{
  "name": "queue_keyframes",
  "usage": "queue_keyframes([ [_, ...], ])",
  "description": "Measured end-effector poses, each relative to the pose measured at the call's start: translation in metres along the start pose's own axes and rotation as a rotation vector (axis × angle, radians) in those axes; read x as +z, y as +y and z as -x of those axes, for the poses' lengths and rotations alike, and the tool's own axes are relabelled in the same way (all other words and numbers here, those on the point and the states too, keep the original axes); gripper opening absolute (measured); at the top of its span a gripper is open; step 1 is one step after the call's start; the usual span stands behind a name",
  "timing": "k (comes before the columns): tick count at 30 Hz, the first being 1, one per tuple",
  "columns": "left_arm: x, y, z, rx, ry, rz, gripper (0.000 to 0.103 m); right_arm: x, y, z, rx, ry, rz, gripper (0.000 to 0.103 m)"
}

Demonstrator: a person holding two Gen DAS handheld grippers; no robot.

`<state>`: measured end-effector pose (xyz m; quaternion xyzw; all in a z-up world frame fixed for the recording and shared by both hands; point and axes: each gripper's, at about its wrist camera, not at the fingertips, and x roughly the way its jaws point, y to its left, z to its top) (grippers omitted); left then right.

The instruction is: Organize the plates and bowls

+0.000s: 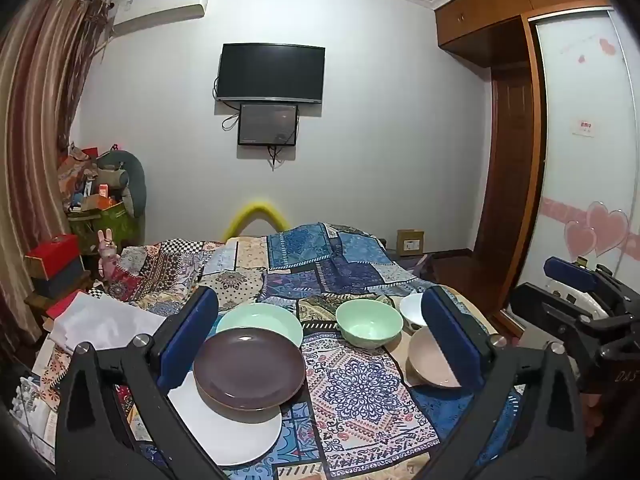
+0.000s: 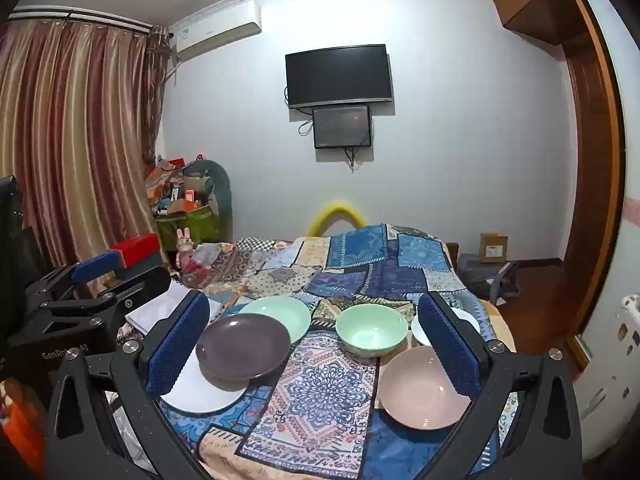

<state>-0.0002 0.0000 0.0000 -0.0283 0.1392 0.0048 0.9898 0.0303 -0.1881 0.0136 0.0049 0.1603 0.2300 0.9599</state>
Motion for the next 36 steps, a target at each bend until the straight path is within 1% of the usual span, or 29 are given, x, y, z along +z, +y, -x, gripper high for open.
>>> queue_keyframes([
  [4,-0.0005,-0.0003,0.0029,0.012,-0.017,0.000,0.103,-0.0007,0.0000,-0.0002,-0.001,0.001,-0.003,0.103],
  [7,-0.0025,0.0002,-0.0011,0.002,0.002,0.005,0.103,-0.0007,-0.0005,-0.0003,0.000,0.002,-0.005,0.103],
  [9,-0.0021,0.0026,0.0022,0.002,-0.008,0.017,0.103,-0.0010,0.0001,0.0003,0.000,0.000,-0.005,0.103],
  [13,-0.0013,-0.0004,-0.0019,0.009,-0.003,0.009,0.103,-0.0016,0.0038,0.0015,0.000,-0.002,-0.004,0.103],
  [14,-0.0009,-0.0001,-0.0019,0.008,-0.003,0.011,0.103,0.0000,-0.0035,-0.0023,0.001,-0.001,-0.005,0.103],
  [20,0.0002,-0.0002,-0.0016,0.008,-0.002,0.010,0.103,0.0044,-0.0028,-0.0015,0.001,-0.006,-0.001,0.103],
  [22,0.0003,-0.0004,-0.0019,0.007,-0.002,0.010,0.103,-0.0003,0.0043,0.0032,-0.001,-0.012,-0.003,0.103],
  [36,0.0030,0.0005,-0.0012,0.004,0.000,0.011,0.103,0.0012,0.0047,0.0050,-0.003,-0.020,-0.008,0.103],
])
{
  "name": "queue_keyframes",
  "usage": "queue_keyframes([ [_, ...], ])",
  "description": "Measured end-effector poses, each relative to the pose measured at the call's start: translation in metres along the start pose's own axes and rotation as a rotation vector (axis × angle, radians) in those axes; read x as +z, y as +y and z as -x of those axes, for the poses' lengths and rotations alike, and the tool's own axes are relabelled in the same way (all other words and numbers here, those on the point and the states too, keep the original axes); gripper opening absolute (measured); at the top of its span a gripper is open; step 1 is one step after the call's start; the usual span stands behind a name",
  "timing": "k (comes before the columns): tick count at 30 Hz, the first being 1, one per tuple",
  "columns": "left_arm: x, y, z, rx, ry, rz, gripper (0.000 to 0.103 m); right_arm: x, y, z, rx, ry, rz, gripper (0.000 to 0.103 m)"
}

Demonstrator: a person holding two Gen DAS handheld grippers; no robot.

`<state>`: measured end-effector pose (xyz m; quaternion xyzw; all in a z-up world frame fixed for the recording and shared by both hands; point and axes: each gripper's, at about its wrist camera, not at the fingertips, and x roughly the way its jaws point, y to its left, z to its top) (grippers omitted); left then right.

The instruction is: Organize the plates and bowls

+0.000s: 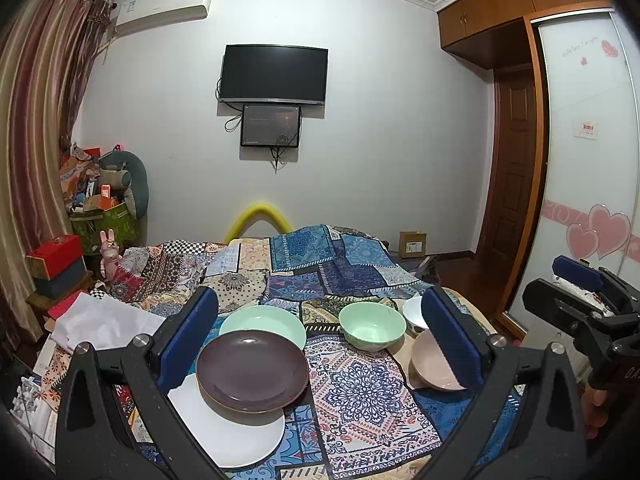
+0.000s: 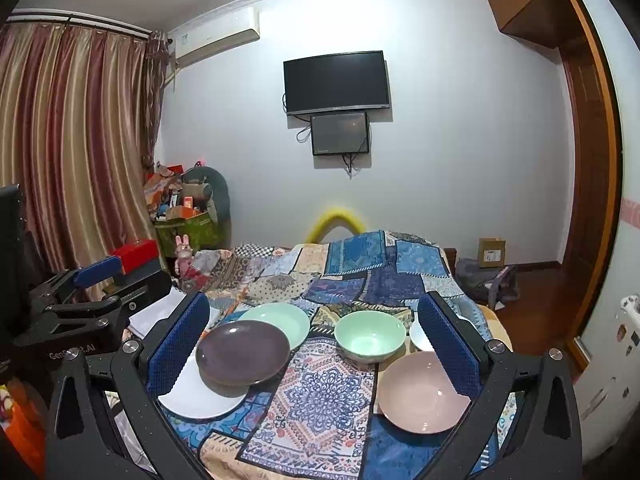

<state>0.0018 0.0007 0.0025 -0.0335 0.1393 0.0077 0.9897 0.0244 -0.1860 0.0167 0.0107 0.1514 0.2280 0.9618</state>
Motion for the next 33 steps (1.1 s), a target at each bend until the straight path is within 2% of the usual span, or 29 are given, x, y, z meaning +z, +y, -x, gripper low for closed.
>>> queue_keyframes([
  [33,-0.0002,-0.0041,-0.0004,-0.001,-0.007,-0.010,0.103,-0.0011,-0.0005,0.0015,0.006,-0.005,-0.009,0.103],
])
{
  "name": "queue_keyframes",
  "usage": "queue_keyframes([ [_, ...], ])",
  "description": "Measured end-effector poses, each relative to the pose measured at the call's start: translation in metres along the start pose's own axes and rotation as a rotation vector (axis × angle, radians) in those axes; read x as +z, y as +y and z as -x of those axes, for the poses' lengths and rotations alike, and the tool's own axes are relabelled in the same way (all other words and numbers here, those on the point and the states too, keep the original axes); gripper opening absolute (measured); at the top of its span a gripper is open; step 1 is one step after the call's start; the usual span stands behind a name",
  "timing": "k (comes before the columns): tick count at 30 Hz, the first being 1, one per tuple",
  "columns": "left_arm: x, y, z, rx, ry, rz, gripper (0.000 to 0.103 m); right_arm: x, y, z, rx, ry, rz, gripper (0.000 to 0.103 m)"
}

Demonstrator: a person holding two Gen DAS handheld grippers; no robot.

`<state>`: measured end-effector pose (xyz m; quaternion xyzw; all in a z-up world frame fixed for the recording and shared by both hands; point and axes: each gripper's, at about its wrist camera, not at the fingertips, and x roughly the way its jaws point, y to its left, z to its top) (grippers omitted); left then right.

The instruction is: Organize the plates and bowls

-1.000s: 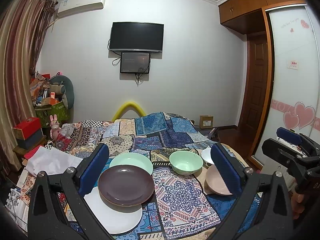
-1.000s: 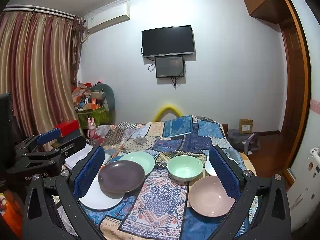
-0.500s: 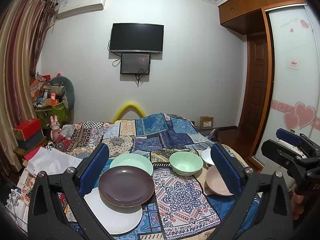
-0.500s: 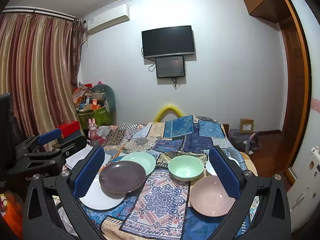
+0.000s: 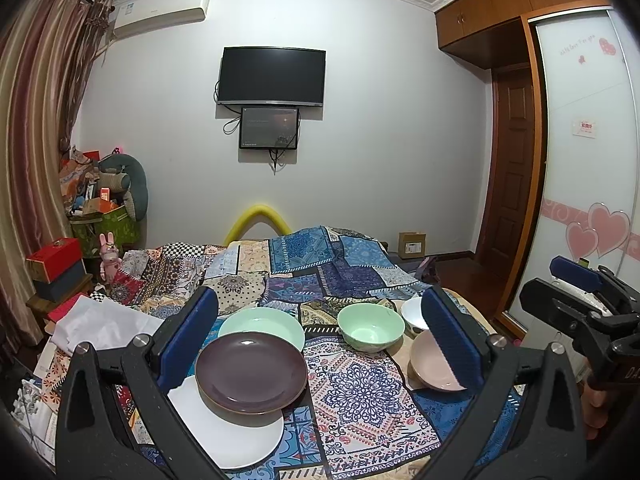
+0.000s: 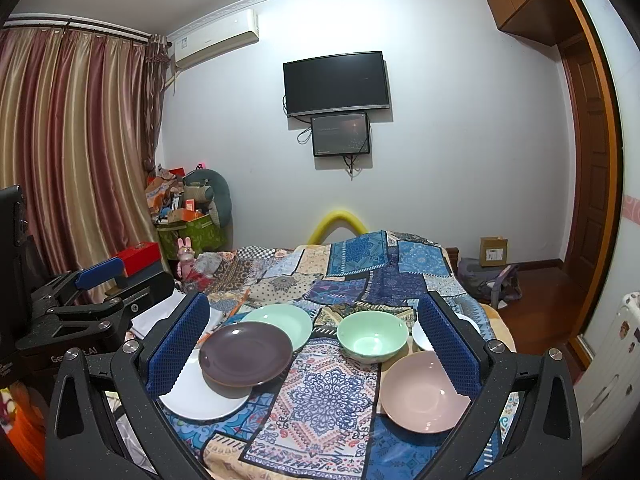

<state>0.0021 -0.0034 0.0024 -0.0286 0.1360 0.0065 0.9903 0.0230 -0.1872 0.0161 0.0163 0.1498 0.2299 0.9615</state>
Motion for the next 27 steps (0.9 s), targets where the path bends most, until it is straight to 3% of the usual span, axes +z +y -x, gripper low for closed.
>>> queue_keyframes([
  [27,-0.001,0.006,0.000,-0.004,0.007,0.007,0.103,-0.004,0.004,-0.010,0.011,0.024,-0.010,0.103],
])
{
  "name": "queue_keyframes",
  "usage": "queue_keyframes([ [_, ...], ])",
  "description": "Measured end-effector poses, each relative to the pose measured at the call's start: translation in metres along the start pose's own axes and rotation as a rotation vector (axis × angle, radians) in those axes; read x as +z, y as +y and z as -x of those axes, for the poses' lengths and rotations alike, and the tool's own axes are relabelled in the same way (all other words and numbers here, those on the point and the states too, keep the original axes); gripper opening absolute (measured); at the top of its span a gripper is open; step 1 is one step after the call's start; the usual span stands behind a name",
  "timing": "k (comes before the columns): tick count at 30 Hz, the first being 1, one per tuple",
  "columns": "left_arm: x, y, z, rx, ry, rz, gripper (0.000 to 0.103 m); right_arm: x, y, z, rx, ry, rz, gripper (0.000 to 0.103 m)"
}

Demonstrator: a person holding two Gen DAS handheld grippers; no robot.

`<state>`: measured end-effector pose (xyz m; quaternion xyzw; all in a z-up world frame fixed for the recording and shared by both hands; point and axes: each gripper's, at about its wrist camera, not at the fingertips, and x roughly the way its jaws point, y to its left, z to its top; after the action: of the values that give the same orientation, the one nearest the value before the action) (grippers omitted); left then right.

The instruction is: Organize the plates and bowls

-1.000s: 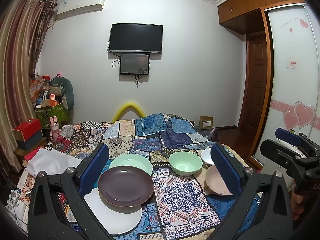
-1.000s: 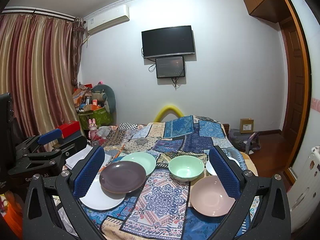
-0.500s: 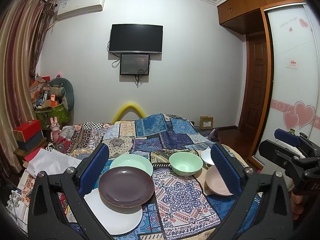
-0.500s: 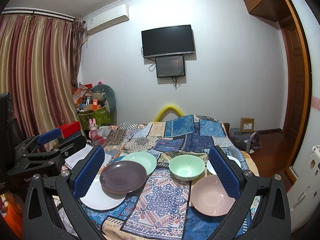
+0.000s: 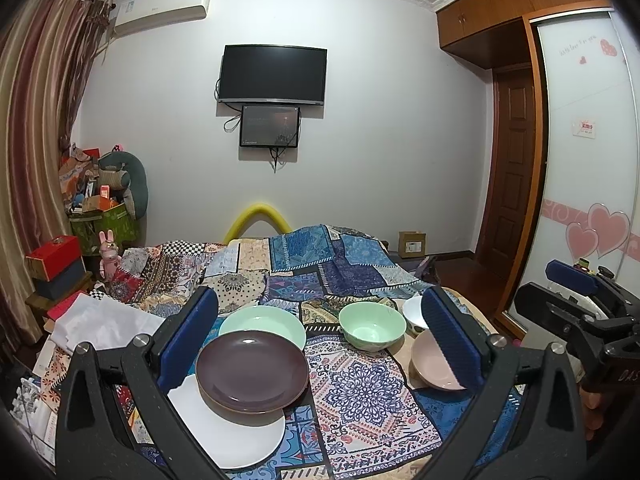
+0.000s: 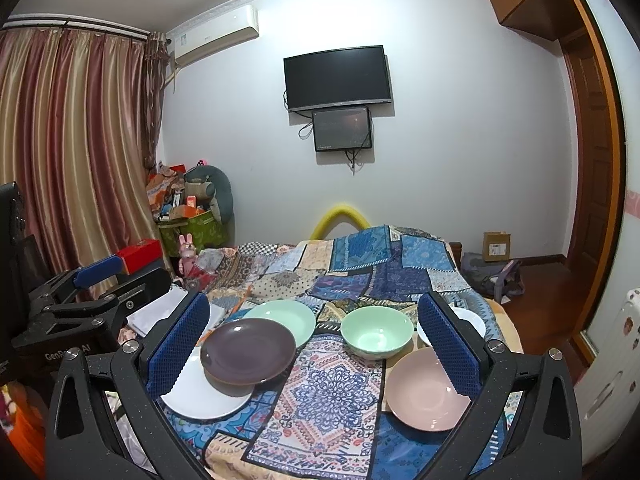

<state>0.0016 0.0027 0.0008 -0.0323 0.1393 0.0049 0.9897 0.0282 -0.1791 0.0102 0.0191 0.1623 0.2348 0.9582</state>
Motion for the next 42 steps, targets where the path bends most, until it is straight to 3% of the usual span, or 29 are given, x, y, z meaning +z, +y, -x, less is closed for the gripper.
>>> queue_keyframes([
  [13,-0.017,0.046,-0.033,0.012,0.103,0.008,0.103,-0.024,0.015,-0.060,0.037,0.131,0.009,0.103],
  [22,-0.053,0.104,-0.084,0.013,0.286,0.072,0.103,-0.048,0.028,-0.110,0.069,0.260,0.029,0.103],
  [32,-0.091,0.163,-0.147,0.095,0.430,0.070,0.103,-0.075,0.035,-0.175,0.068,0.397,0.034,0.103],
  [35,-0.100,0.180,-0.171,0.089,0.517,0.090,0.103,-0.081,0.035,-0.194,0.069,0.436,0.033,0.103],
  [42,-0.119,0.201,-0.208,0.132,0.576,0.075,0.103,-0.094,0.037,-0.228,0.067,0.499,0.024,0.095],
])
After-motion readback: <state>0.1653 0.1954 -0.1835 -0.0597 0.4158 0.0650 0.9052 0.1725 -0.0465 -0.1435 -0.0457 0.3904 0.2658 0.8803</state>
